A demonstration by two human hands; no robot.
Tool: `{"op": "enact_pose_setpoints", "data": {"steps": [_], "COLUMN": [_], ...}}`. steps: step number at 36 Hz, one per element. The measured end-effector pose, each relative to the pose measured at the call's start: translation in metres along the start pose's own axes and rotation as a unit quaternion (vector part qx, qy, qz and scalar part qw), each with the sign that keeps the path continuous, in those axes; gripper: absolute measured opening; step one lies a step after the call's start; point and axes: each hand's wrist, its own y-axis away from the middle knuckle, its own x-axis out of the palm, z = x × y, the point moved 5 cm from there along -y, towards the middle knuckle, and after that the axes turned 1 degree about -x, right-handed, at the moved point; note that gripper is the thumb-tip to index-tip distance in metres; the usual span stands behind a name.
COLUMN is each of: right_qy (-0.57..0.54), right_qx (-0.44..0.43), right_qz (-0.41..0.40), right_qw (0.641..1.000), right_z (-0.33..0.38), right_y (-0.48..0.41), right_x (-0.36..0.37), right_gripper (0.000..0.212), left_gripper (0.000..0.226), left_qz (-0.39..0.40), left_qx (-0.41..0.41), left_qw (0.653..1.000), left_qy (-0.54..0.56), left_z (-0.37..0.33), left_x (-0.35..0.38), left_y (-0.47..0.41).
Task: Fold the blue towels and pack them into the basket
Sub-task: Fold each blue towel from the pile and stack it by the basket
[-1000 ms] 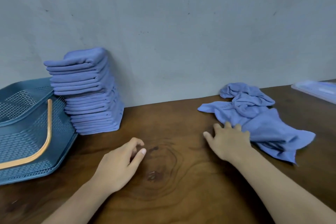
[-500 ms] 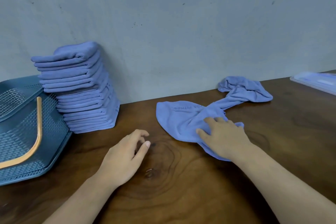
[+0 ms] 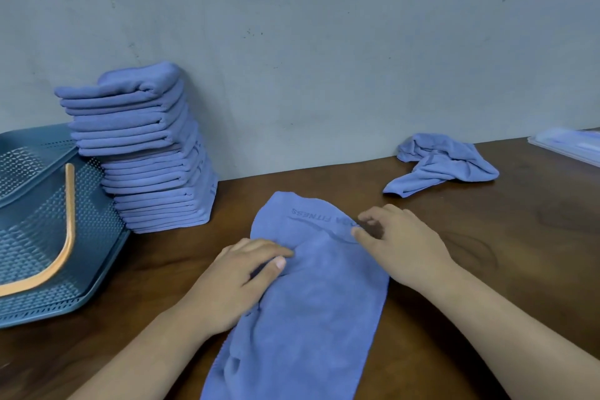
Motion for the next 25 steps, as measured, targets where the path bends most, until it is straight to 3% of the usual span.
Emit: {"op": "enact_pose_setpoints", "data": {"steps": [3, 5, 8, 11, 14, 15, 18, 20, 22, 25], "right_qy": [0.072, 0.087, 0.051, -0.001, -0.042, -0.064, -0.136, -0.191, -0.251, -0.312], "right_qx": [0.015, 0.007, -0.034, -0.082, -0.135, -0.146, -0.154, -0.165, -0.167, -0.144], "right_qz": [0.024, 0.037, 0.057, 0.071, 0.076, 0.077, 0.088, 0.105, 0.142, 0.201], "right_qw": [0.997, 0.995, 0.997, 0.994, 0.987, 0.984, 0.975, 0.962, 0.943, 0.917], "right_z": [-0.006, -0.009, -0.004, 0.005, 0.016, 0.019, 0.028, 0.034, 0.040, 0.046], "right_y": [-0.003, -0.005, -0.004, -0.001, 0.003, 0.005, 0.011, 0.016, 0.021, 0.025], "right_x": [0.009, 0.013, 0.015, 0.020, 0.026, 0.027, 0.024, 0.021, 0.019, 0.017], "right_gripper": [0.059, 0.059, 0.043, 0.018, 0.011, 0.012, 0.016, 0.011, 0.010, 0.011], "left_gripper": [0.034, 0.037, 0.048, 0.039, 0.018, 0.011, 0.065, 0.082, 0.076, 0.041], "left_qz": [-0.007, 0.006, -0.024, -0.124, -0.229, -0.229, -0.087, -0.012, 0.011, -0.006], "left_qx": [0.005, 0.018, 0.018, -0.046, -0.117, -0.154, -0.235, -0.233, -0.215, -0.199], "left_qw": [0.999, 0.995, 0.984, 0.952, 0.947, 0.950, 0.968, 0.970, 0.974, 0.980], "left_qy": [0.048, 0.100, 0.173, 0.275, 0.194, 0.148, -0.010, -0.064, -0.065, -0.021], "left_z": [-0.008, -0.014, -0.015, -0.003, 0.020, 0.028, 0.046, 0.047, 0.044, 0.041], "left_x": [-0.003, -0.004, -0.007, -0.020, -0.034, -0.035, -0.021, -0.010, -0.005, -0.009], "left_y": [0.002, 0.005, 0.008, 0.007, 0.005, 0.003, -0.002, -0.004, -0.005, -0.006]}}
